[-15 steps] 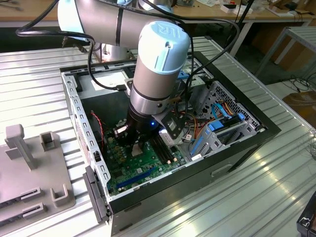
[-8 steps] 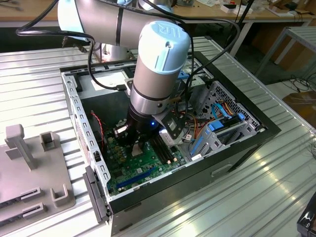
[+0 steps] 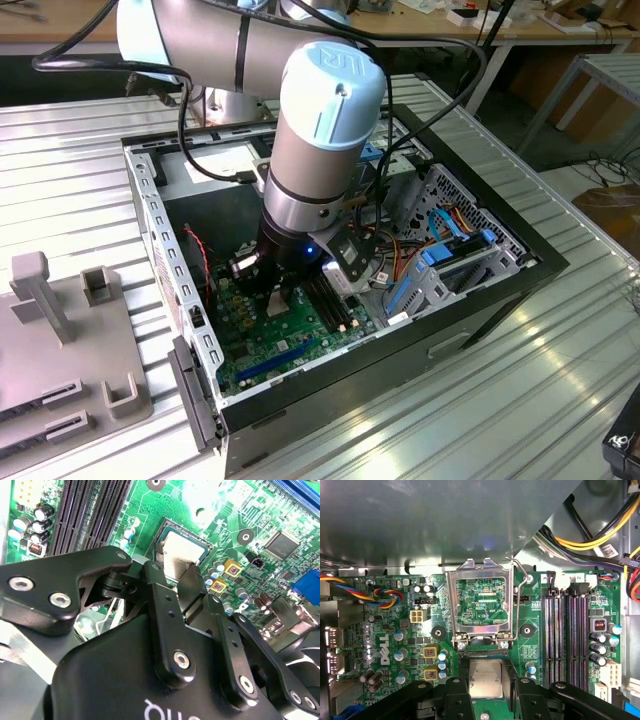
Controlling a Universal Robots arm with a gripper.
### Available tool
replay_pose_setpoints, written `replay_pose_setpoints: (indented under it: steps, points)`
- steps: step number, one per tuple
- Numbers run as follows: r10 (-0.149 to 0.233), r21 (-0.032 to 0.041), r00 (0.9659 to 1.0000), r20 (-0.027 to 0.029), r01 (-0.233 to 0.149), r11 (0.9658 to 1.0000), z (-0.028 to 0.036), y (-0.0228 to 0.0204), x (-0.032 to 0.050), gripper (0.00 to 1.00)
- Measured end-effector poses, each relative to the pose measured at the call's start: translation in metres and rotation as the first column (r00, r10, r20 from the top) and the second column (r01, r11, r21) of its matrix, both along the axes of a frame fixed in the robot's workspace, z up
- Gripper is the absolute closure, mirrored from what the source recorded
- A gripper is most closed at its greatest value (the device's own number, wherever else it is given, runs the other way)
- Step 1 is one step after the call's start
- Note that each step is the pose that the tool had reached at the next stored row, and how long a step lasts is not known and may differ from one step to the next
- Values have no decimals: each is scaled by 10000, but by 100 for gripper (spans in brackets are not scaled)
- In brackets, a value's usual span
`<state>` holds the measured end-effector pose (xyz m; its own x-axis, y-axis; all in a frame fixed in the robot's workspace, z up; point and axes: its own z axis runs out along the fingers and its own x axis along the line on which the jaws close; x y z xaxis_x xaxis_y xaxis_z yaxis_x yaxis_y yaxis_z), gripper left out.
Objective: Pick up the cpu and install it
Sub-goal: 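Place the cpu into insertion slot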
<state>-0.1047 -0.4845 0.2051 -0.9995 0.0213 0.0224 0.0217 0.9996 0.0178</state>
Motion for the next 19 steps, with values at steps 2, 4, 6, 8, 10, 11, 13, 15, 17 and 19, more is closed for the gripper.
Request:
replay_pose_setpoints:
  steps: [2, 4, 6, 8, 10, 11, 13, 15, 17, 19]
  points:
    - [0, 0, 10000, 0, 0, 10000, 7, 0, 0, 61]
    - [0, 3, 10000, 1, 0, 10000, 12, 0, 0, 61]
    - [0, 2, 10000, 0, 0, 10000, 16, 0, 0, 61]
    - [-2, 1, 10000, 0, 2, 10000, 21, 0, 0, 61]
    - [-3, 1, 10000, 0, 3, 10000, 21, 0, 0, 61]
    - [-4, 1, 10000, 0, 4, 10000, 21, 0, 0, 61]
    - [-4, 1, 10000, 0, 4, 10000, 21, 0, 0, 61]
    - [-4, 1, 10000, 0, 4, 10000, 21, 0, 0, 61]
    - [-4, 1, 10000, 0, 4, 10000, 21, 0, 0, 61]
    - [-5, 2, 10000, 0, 5, 10000, 20, 0, 0, 61]
